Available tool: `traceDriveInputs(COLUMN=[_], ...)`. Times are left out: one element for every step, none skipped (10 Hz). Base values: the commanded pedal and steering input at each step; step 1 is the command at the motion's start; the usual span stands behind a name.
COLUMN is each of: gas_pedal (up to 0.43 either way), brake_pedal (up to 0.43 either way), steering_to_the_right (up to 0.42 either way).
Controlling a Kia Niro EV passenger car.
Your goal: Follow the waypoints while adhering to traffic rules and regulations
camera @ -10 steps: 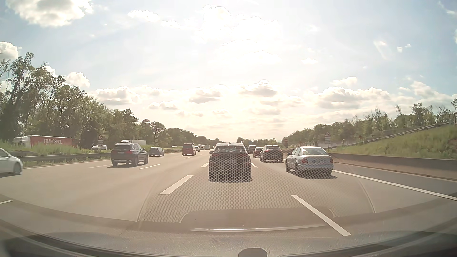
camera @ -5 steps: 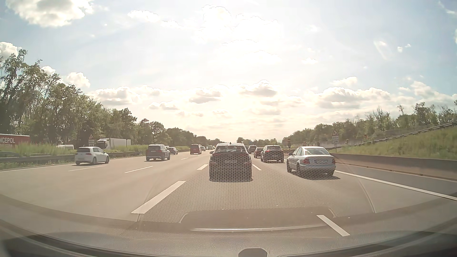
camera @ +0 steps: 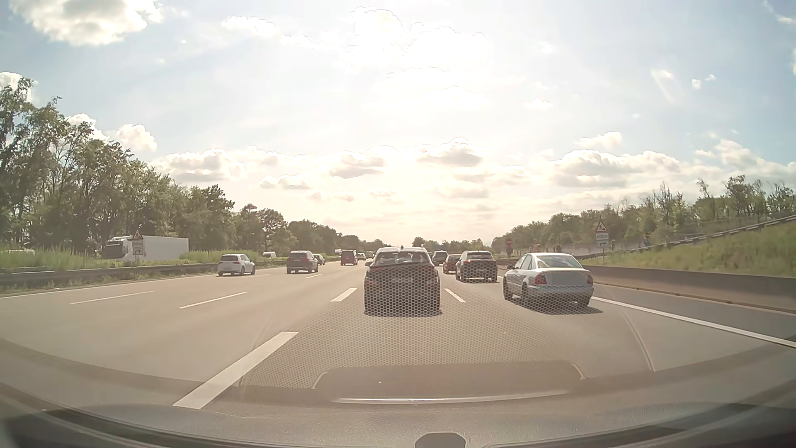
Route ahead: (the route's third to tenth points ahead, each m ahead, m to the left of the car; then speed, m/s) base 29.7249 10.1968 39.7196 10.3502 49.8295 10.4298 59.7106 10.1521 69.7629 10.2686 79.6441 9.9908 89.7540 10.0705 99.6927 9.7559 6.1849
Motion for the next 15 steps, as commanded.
traceDriveInputs(gas_pedal=[0.0,0.0,0.0,0.0,0.0,0.0,0.0,0.0,0.0,0.0,0.0,0.0,0.0,0.0,0.0], brake_pedal=[0.0,0.0,0.0,0.0,0.0,0.0,0.0,0.0,0.0,0.0,0.0,0.0,0.0,0.0,0.0], steering_to_the_right=[0.0,0.001,0.003,0.003,0.003,0.003,0.004,0.004,0.004,0.003,0.004,0.004,0.004,0.004,0.004])
